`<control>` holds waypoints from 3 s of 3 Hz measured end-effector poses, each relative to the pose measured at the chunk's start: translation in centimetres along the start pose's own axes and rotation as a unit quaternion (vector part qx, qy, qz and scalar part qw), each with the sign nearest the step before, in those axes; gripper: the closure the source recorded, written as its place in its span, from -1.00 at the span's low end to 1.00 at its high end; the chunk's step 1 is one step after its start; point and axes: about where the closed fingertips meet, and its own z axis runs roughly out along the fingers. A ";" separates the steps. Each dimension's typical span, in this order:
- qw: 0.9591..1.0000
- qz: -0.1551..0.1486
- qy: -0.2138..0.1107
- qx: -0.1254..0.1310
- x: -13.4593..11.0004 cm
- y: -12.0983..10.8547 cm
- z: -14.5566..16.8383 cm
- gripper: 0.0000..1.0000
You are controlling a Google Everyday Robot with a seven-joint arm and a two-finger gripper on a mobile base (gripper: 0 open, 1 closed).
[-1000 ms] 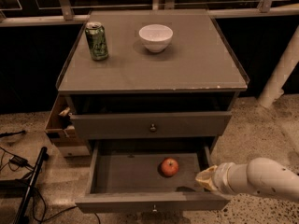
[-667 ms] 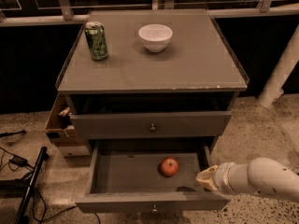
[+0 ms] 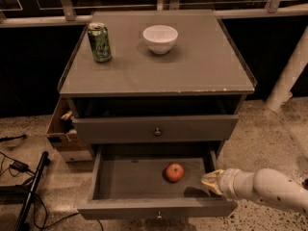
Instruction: Pick apple from middle drawer and place on counter
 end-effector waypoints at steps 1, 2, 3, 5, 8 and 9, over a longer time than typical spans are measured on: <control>1.000 -0.013 -0.028 -0.004 -0.4 -1.4 2.9 0.97; 0.999 -0.016 -0.031 -0.017 -0.5 -1.8 4.7 0.68; 0.999 -0.017 -0.027 -0.038 -0.2 -1.5 6.5 0.31; 0.997 -0.020 -0.031 -0.071 -0.4 -0.6 9.9 -0.24; 0.993 -0.017 -0.065 -0.098 -1.9 0.0 13.9 -0.34; 0.991 -0.017 -0.081 -0.107 -2.3 0.3 15.1 -0.38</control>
Offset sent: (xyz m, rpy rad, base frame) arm 0.0529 0.0175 -0.0432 0.0615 -0.0296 0.0726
